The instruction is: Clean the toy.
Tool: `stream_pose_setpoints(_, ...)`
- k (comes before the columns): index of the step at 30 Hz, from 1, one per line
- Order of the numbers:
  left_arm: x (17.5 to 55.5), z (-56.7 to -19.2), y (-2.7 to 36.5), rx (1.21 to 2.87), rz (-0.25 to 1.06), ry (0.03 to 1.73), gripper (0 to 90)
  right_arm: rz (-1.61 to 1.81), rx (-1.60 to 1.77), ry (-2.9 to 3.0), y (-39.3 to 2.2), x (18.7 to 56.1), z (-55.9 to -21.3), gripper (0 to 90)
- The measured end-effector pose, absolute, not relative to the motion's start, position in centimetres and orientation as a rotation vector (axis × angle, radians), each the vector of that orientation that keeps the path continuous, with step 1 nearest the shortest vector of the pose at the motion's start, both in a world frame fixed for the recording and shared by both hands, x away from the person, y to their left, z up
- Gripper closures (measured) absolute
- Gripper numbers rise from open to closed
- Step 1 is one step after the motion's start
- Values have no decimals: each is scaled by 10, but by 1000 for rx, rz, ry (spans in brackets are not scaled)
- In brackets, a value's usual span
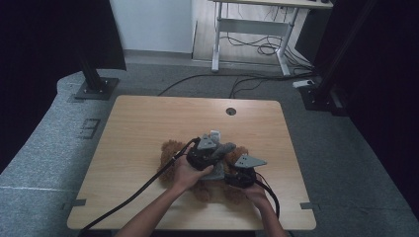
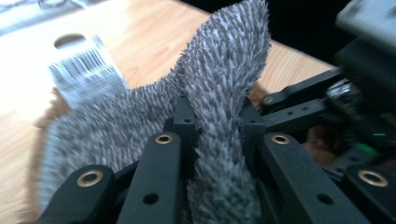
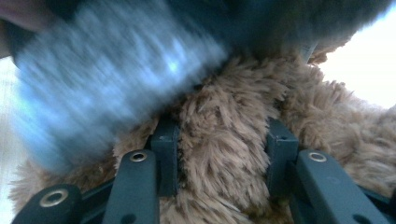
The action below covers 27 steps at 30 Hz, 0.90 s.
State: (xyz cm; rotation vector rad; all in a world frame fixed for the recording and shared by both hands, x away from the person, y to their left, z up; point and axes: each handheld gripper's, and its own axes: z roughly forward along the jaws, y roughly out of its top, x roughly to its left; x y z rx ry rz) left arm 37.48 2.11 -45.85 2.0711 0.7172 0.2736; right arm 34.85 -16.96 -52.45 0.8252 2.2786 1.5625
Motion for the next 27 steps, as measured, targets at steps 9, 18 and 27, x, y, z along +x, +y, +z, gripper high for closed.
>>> stream_pose_setpoints(9, 385, -460, 51, 2097, 389, 814, 759, 1542, 801, 2275, -169, 346, -526, 584)
stream_pose_setpoints(18, 379, -456, 127, 1978, 452, 906, 762, 1535, 802, 2276, -169, 344, -526, 583)
stream_pose_setpoints(27, 378, -474, 187, 1901, 400, 1047, 766, 1558, 825, 2269, -170, 346, -527, 583)
